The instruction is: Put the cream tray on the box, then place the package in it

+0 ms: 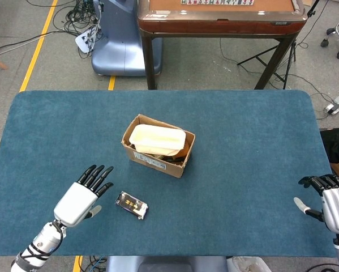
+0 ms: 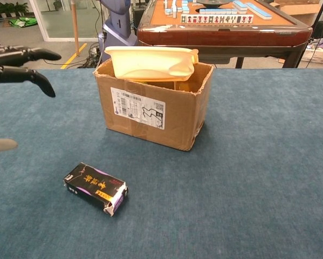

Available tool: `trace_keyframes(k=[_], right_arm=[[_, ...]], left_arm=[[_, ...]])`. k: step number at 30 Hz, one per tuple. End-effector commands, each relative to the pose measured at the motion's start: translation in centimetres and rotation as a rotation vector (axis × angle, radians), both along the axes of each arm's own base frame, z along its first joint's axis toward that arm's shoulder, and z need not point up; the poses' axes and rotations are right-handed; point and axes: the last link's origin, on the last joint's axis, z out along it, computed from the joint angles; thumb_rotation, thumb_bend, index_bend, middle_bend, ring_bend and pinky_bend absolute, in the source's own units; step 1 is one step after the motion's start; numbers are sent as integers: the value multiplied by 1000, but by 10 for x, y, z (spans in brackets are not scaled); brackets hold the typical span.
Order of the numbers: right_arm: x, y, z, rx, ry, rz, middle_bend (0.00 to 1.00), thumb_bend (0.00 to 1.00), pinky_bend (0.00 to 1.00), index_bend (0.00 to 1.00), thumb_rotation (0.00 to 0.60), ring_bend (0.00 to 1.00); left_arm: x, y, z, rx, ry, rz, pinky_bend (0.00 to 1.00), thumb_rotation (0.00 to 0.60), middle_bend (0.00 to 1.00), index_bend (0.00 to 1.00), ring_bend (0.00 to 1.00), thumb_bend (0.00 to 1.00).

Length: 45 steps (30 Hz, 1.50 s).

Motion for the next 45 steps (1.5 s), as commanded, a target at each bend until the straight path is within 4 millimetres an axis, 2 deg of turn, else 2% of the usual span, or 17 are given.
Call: trace_keyframes(k=[1, 6, 20, 28, 45], right_arm=[[-1, 1, 4, -12, -1, -5, 524, 163, 360, 465, 600, 446], [-1, 4, 13, -72, 20, -10, 524, 164, 360, 465, 600, 446], [1, 11, 29, -119, -2, -10, 524, 164, 360, 465, 600, 446], [1, 15, 37, -147, -14, -9, 524, 164, 360, 465, 600, 446], [3, 21, 47, -168, -50, 7, 524, 164, 360, 465, 600, 446]], left_arm=[[-8, -5, -12, -40, 33, -14, 67, 600, 0, 270, 0, 134], [-13, -9, -23, -71, 124, 4, 45, 600, 0, 270, 0, 135], [1, -13, -59, -149, 195, -15, 16, 600, 0, 218, 0, 134], [12, -3, -81, -175, 224, -2, 12, 600, 0, 217, 0, 135], [29, 12, -106, -190, 282, 7, 12, 600, 0, 209, 0, 133]])
